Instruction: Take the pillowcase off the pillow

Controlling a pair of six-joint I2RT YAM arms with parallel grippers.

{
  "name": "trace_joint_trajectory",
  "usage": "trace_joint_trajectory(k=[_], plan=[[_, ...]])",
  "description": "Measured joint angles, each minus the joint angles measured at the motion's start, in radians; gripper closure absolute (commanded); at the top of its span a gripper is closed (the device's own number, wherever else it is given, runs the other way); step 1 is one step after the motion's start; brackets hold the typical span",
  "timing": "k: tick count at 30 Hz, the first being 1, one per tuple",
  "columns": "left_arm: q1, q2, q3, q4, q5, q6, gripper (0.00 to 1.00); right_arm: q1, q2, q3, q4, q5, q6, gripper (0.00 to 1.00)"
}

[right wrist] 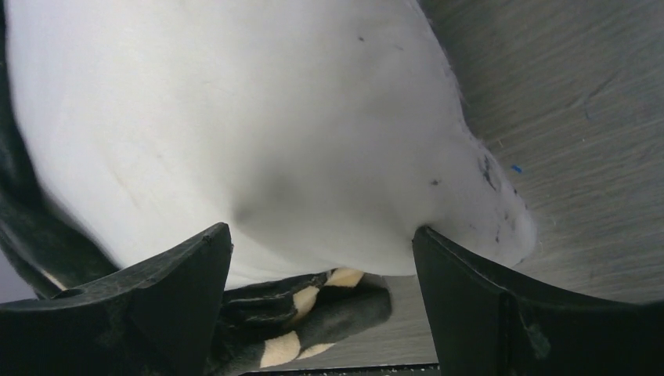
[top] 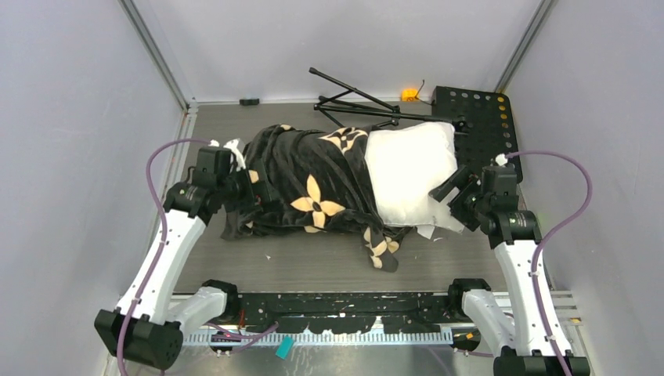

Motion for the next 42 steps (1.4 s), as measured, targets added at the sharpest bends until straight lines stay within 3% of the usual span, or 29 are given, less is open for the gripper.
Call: trace_joint_trajectory(k=[11, 18, 21, 24, 25, 28, 35, 42], plan=[[0.000, -0.193, -0.158, -0.116, 0.011, -0.105, 0.07, -0.001, 0.138, -0.185, 0.129, -0.096, 0.043, 0.13], [0.000, -0.182, -0.285, -0.094, -0.037, -0.179, 0.17, -0.003, 0.179, -0.186, 0.199, -0.135, 0.046, 0.21], [0.000, -0.136, -0.296, -0.051, -0.057, -0.198, 0.41, -0.003, 0.181, -0.186, 0.206, -0.138, 0.045, 0.43], [0.000, -0.124, -0.297, 0.000, -0.090, -0.212, 0.88, -0.003, 0.180, -0.185, 0.213, -0.145, 0.042, 0.81], [0.000, -0.125, -0.297, 0.015, -0.109, -0.213, 0.98, -0.003, 0.180, -0.185, 0.216, -0.147, 0.038, 0.89], [0.000, -0.125, -0.285, 0.035, -0.196, -0.196, 1.00, -0.002, 0.180, -0.175, 0.212, -0.149, 0.038, 0.99], [0.013, -0.102, -0.091, 0.001, -0.399, -0.122, 1.00, 0.008, 0.180, -0.051, 0.152, -0.056, 0.053, 1.00], [0.254, -0.071, 0.069, -0.042, -0.435, -0.042, 1.00, 0.025, 0.181, 0.163, 0.072, 0.097, 0.076, 1.00]])
